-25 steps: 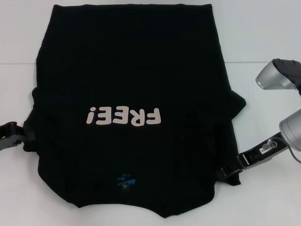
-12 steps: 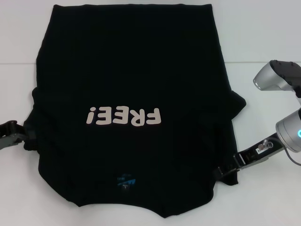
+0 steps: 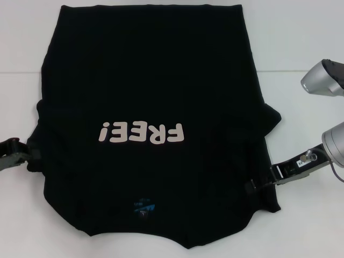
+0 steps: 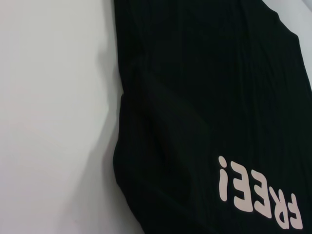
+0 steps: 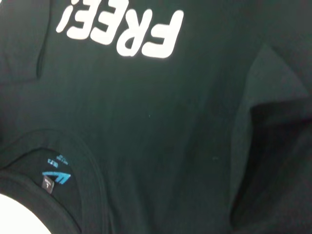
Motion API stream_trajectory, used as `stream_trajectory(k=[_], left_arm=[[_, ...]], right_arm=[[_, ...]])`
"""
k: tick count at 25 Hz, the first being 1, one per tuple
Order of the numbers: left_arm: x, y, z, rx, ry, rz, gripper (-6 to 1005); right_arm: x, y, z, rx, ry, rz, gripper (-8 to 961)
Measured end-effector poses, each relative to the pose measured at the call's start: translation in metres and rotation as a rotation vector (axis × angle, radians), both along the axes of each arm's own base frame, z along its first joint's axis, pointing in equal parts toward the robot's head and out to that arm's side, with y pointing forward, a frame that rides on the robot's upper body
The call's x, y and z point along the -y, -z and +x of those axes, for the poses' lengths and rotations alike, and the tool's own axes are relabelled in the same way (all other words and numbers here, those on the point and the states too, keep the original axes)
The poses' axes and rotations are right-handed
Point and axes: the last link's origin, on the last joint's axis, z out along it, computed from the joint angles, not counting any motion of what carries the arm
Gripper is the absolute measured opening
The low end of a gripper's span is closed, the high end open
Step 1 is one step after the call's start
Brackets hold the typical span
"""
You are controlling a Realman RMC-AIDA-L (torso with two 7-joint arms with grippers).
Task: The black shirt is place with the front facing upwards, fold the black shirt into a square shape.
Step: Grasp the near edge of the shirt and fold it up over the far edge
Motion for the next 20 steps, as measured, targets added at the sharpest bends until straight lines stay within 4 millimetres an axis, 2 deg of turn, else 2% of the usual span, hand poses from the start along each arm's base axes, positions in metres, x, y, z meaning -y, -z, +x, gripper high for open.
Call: stream_trajectory(k=[11,20], left_arm=[[0.000,-0.001,0.000,-0.001,0.001,0.002,28],[-0.001,-0.001,-0.001,-0.006,-0.001,0.009,28]], right_arm=[[0.006,0.000,0.002,0.011,0.017,-0.037,625],[0.007,-0.031,0.021,0.062,0.096,-0.011,625]])
